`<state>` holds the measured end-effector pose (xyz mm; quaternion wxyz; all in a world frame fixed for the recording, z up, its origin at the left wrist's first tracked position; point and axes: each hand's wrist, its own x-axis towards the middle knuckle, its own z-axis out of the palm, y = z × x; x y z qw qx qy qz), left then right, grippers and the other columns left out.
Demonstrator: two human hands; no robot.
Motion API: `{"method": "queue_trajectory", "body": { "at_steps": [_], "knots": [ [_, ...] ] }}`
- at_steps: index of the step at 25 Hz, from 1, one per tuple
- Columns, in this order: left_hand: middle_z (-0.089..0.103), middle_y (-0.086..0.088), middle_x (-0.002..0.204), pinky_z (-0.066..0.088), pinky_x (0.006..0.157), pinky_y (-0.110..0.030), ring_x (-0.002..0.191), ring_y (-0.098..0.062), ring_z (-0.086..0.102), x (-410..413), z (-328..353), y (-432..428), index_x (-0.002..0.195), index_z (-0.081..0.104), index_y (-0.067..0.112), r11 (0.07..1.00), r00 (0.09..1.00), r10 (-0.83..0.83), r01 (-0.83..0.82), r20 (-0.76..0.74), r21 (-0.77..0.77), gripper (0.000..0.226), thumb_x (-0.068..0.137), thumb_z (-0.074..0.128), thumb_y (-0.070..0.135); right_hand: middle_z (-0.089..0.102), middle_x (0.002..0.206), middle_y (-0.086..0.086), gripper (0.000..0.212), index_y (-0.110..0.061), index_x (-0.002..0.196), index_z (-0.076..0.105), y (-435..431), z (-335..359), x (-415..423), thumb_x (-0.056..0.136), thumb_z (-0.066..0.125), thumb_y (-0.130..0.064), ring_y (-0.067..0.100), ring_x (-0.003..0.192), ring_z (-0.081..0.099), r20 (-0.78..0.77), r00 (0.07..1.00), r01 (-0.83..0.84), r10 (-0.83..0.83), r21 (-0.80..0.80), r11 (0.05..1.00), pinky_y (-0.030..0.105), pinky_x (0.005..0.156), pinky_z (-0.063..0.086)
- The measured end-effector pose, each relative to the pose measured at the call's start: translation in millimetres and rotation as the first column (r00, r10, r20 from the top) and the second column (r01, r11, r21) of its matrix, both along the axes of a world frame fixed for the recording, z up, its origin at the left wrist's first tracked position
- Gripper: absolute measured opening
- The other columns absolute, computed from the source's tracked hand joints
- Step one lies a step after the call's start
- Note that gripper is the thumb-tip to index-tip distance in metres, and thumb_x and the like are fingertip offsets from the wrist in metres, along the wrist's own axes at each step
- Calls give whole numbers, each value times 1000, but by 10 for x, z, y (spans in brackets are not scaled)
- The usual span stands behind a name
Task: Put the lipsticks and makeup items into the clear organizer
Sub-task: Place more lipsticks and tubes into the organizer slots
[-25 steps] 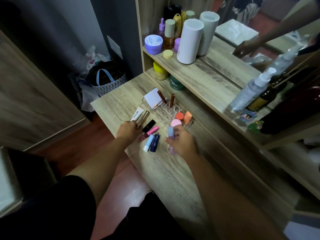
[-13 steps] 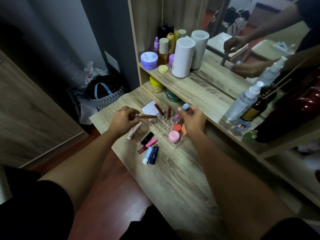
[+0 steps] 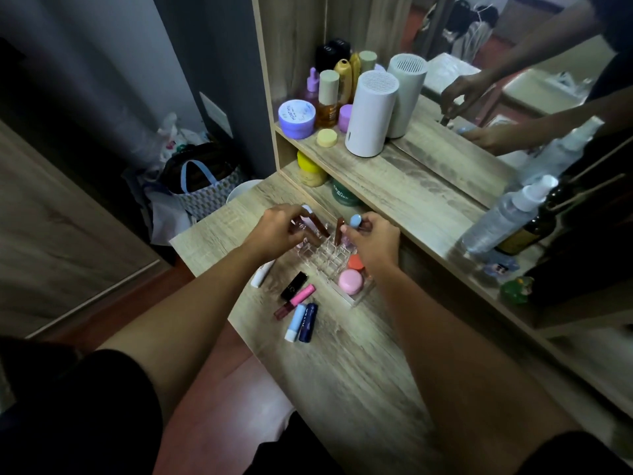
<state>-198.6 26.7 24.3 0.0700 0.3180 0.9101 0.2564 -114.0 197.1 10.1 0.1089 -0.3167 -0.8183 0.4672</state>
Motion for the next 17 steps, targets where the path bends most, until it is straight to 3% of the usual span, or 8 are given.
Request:
{"method": "queue_trajectory", "body": {
  "at_steps": [3, 7, 13, 17],
  "knots": [
    [69, -15, 93, 47, 76, -29, 85, -26, 63, -10, -21, 89, 98, 62, 6, 994, 994, 54, -62, 92, 93, 24, 76, 70, 8, 72, 85, 1, 21, -13, 92, 66, 11, 20, -26, 75, 77, -17, 1, 70, 63, 20, 999, -28, 28, 10, 1000, 27, 77, 58],
    [68, -14, 91, 45, 74, -28, 83, -23, 61, -51, -63, 148, 94, 62, 6, 994, 993, 27, -38, 116, 99, 22, 76, 73, 11, 70, 72, -4, 17, -17, 87, 66, 28, 8, 25, 75, 77, -22, -1, 65, 64, 50, 998, -33, 31, 32, 999, 22, 68, 54],
    [61, -14, 92, 36, 70, -17, 78, -15, 53, -119, -88, 155, 94, 64, 6, 997, 999, -28, 25, 31, 79, 23, 75, 73, 14, 72, 95, 9, 25, -9, 95, 66, 11, -60, 54, 75, 77, -20, 18, 86, 67, 198, 973, -136, 120, 71, 988, 37, 85, 57],
    [56, -15, 99, 49, 77, -25, 80, -18, 58, -143, -87, 148, 99, 66, 7, 993, 997, -37, 28, 73, 115, 27, 75, 74, 15, 71, 96, 12, 23, -7, 93, 64, 40, -67, 11, 77, 75, -21, 23, 90, 66, 300, 938, -226, 174, 148, 963, 39, 85, 56]
  ]
}}
